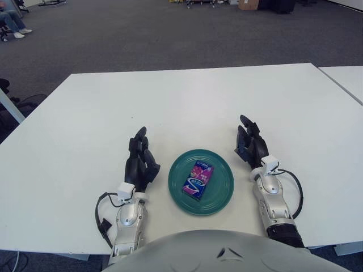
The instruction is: Put the gum into the plate.
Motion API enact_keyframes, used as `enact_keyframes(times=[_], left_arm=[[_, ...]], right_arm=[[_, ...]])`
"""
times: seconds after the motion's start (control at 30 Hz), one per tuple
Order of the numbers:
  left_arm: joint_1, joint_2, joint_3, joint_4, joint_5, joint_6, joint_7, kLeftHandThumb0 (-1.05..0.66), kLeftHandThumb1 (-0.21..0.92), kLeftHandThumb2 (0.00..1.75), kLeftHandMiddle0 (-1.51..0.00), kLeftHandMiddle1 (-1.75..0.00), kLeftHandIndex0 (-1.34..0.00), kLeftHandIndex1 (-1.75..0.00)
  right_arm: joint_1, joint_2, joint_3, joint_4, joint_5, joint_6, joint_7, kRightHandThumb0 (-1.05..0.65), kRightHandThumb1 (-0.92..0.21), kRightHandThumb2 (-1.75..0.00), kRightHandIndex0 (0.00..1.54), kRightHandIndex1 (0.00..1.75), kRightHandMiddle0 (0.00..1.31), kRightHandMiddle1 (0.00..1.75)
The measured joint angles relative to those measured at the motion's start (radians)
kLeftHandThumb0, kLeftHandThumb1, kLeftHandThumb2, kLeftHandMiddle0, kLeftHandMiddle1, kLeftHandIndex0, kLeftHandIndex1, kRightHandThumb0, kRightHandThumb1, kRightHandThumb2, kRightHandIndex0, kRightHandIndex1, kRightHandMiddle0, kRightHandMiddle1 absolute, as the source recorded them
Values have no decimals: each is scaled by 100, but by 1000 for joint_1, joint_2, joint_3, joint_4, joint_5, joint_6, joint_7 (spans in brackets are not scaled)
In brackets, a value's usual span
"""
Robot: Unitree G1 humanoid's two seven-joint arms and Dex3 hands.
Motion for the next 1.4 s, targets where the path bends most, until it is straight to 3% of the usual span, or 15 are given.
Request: enact_keyframes(times=[0.4,0.73,1.4], left_arm=[[-12,21,2,20,-3,-5,-31,-97,92,100,-18,-1,0,-52],[-23,22,5,30,-14,-6,-44,-100,92,100,-19,-1,0,-54],[-25,22,14,24,-45,9,-54,-100,92,101,-19,0,0,-56]], right_arm=[[7,-4,2,-36,2,50,10,-70,-92,-88,16,0,0,34],[21,-1,6,-97,3,139,12,-68,-92,-89,16,0,0,31],[50,5,16,-178,1,226,9,-66,-92,-90,20,1,0,40]])
